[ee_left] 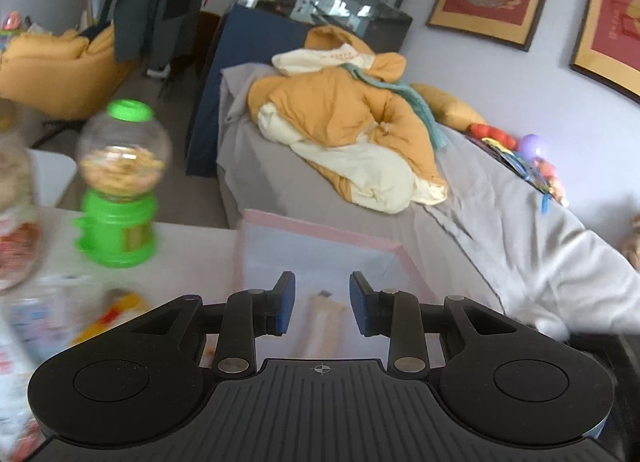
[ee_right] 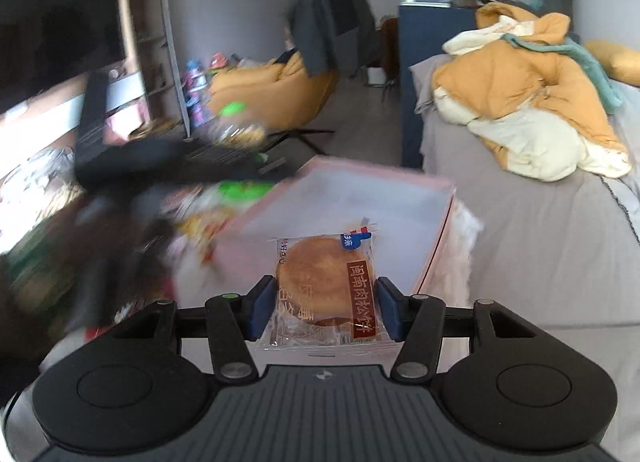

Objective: Organize snacks
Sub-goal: 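Lower both held snacks into the pink box and open both tools, then move the left tool to the white-red packet while the right moves to the red bag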

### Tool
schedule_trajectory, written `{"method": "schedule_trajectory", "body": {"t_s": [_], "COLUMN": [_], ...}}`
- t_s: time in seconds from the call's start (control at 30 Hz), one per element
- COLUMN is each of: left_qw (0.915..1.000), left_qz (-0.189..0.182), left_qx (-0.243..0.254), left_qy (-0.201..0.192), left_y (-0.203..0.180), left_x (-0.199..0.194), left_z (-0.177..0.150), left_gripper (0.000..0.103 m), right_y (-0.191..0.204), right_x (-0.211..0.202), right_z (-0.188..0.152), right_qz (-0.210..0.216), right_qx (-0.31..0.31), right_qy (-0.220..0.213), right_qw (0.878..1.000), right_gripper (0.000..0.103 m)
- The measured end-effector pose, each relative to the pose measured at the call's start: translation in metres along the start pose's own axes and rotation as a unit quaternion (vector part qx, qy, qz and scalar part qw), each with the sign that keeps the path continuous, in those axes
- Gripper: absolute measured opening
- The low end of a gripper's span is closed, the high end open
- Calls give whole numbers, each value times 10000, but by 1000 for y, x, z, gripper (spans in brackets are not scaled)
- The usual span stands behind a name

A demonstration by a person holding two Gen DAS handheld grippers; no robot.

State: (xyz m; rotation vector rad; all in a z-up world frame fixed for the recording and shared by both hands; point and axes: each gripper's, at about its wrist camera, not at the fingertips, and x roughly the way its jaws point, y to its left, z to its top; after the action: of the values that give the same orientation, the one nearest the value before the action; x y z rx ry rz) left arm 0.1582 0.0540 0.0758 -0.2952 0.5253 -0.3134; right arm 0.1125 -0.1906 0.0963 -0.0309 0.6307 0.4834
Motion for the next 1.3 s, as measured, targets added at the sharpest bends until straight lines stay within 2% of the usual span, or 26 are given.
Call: {"method": "schedule_trajectory", "body": {"t_s": [0.13,0.2,0.27,0.33,0.4,0.47,0.53,0.63,0.67,0.7,0.8,0.9,1.0,1.07,1.17,1.3], "left_qw": [9996,9986,9961,9930,9887,9866,9837,9749,9727,9714,9699,9703,9704,9720,9744,9764], "left_qz": [279,524,861,1154,1490,1593,1683,2028,2104,2141,2154,2102,2031,1931,1752,1759], "left_qx": [50,55,157,183,-23,-338,-639,-917,-977,-1022,-1127,-1192,-1306,-1329,-1349,-1124], "left_qy": [46,86,139,175,186,132,16,-44,-64,-96,-131,-84,36,138,394,557], "left_y": [28,43,60,77,97,112,124,133,136,138,142,142,139,134,127,112], "left_x": [-49,-72,-92,-106,-118,-128,-141,-156,-161,-166,-177,-182,-183,-183,-178,-162], "left_z": [-19,-30,-42,-51,-60,-65,-70,-74,-75,-76,-76,-79,-87,-94,-103,-106], "left_gripper": [34,34,34,34,34,34,34,34,34,34,34,34,34,34,34,34], "right_y": [-20,-24,-24,-14,3,25,50,93,110,130,178,206,225,225,210,184], "right_x": [57,89,109,113,108,102,100,106,109,110,123,140,155,152,140,123], "right_z": [42,55,60,59,56,50,47,38,35,28,13,1,-14,-20,-25,-40], "right_qz": [-277,-662,-936,-943,-730,-434,-9,607,761,771,890,1195,1238,1215,1313,951], "right_qx": [355,328,286,211,135,61,31,-45,-144,-341,-876,-892,-1154,-1286,-1407,-1672], "right_qy": [71,172,342,413,464,519,624,887,959,892,902,1125,1328,1234,1393,1359], "right_qw": [9990,9971,9946,9945,9962,9977,9980,9942,9924,9924,9881,9824,9766,9765,9714,9719], "right_gripper": [54,55,55,59,66,68,73,75,78,83,83,83,83,84,84,86]}}
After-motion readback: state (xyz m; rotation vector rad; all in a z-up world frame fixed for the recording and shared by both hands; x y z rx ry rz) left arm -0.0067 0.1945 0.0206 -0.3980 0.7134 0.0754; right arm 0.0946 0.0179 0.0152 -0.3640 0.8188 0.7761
